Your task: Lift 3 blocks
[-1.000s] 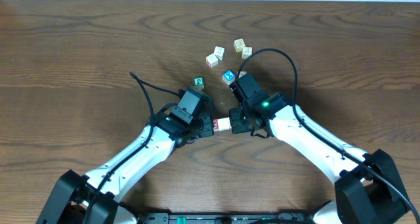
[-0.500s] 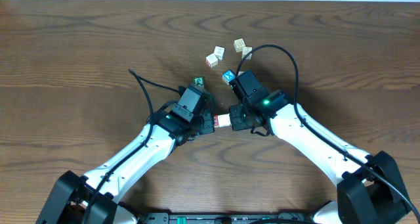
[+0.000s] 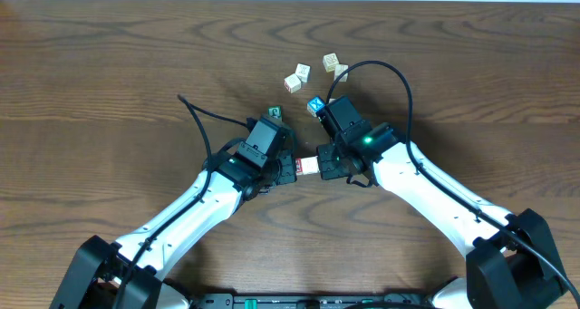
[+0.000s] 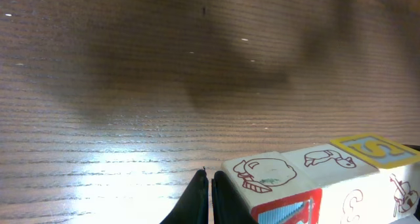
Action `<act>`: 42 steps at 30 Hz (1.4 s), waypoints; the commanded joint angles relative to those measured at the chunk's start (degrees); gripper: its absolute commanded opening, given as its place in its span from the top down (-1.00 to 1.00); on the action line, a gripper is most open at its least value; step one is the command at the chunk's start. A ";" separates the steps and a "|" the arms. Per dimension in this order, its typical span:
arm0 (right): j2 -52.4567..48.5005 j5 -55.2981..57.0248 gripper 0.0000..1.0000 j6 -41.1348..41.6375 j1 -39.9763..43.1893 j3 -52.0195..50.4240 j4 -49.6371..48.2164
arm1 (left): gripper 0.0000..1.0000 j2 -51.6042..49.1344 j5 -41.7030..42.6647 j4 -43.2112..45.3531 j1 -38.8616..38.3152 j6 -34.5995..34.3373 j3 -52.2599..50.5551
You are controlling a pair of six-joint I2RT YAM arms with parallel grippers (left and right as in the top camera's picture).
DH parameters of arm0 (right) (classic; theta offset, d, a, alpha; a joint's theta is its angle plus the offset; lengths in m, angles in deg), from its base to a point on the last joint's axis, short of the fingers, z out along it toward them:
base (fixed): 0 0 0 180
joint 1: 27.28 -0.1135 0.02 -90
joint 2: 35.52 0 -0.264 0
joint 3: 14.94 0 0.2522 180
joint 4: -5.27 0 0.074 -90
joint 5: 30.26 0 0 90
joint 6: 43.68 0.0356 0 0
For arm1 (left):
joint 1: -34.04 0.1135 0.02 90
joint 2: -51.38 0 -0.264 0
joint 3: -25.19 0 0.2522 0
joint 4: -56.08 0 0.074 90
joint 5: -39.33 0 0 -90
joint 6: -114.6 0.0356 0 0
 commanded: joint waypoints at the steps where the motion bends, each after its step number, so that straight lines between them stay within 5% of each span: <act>1: 1.01 -17.99 0.97 -1.66 -4.24 2.82 -1.95 | 0.86 2.29 12.33 4.22 -2.27 -0.31 6.78; 42: 1.01 -17.97 0.98 -2.29 -4.24 6.32 0.24 | 0.86 3.85 12.11 3.56 -2.27 -0.07 8.41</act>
